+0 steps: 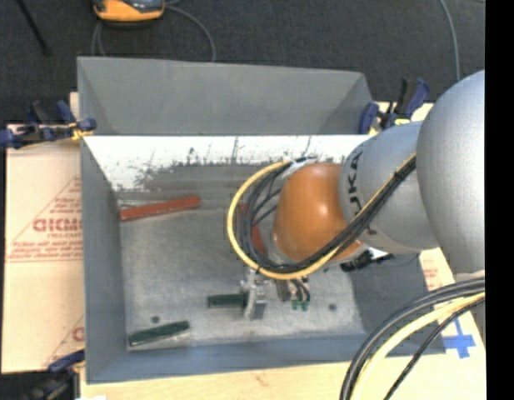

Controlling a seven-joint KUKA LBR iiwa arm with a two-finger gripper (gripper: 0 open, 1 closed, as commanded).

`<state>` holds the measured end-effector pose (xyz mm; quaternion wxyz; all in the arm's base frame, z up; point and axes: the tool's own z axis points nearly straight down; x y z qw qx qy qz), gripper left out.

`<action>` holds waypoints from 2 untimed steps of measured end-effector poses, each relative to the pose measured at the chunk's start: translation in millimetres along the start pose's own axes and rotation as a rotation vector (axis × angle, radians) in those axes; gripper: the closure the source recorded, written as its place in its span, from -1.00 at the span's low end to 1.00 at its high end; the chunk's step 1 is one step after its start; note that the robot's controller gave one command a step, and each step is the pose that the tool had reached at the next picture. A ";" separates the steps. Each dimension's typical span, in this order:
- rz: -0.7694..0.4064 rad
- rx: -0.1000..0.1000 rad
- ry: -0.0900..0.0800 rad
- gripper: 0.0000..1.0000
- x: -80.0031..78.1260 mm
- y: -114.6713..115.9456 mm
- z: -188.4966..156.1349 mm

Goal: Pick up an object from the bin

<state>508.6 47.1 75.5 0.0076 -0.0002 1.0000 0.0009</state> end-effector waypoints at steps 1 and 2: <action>0.001 0.000 0.000 1.00 0.0 0.0 0.0; -0.007 0.001 0.013 1.00 24.2 12.9 -127.9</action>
Offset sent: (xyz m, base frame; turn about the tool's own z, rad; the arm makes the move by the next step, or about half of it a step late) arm -0.0271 0.0131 0.1273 -0.0039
